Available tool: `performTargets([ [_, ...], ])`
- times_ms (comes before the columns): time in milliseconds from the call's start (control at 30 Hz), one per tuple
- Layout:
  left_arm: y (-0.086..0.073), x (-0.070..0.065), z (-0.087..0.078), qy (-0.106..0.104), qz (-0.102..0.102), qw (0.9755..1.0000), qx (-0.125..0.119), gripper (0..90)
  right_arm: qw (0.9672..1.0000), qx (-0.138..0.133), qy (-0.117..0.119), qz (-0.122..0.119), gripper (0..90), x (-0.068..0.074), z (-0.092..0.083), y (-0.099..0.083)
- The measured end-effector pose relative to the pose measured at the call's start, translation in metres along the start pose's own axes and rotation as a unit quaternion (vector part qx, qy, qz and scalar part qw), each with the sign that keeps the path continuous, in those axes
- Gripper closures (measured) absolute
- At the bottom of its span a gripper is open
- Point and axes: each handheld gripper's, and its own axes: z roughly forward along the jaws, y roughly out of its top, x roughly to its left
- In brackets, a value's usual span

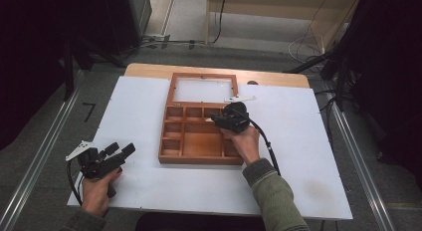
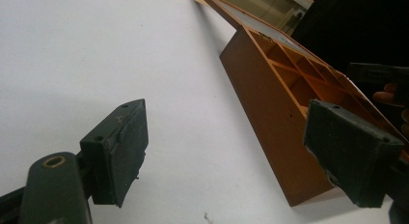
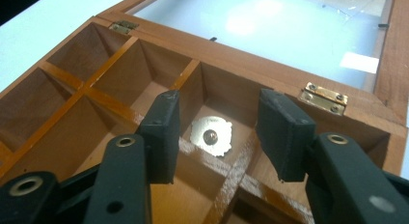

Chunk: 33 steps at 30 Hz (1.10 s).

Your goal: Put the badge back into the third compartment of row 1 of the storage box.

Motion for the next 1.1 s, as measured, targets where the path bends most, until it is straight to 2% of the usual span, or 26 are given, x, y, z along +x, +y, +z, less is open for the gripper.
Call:
performTargets([
  [500,-0.001,-0.001,0.001,-0.002,0.002,1.0000,0.003,16.3,0.9998,0.002,0.000,0.018,35.0,-0.012,-0.028,-0.019],
  [933,-0.001,-0.003,0.002,-0.007,0.005,1.0000,0.004,16.2,0.9997,0.002,-0.001,0.024,34.4,-0.021,-0.047,-0.036],
  [1100,-0.002,-0.003,0.003,-0.007,0.005,0.9999,0.005,16.2,0.9995,-0.008,-0.002,0.032,34.4,-0.029,-0.057,-0.045],
])
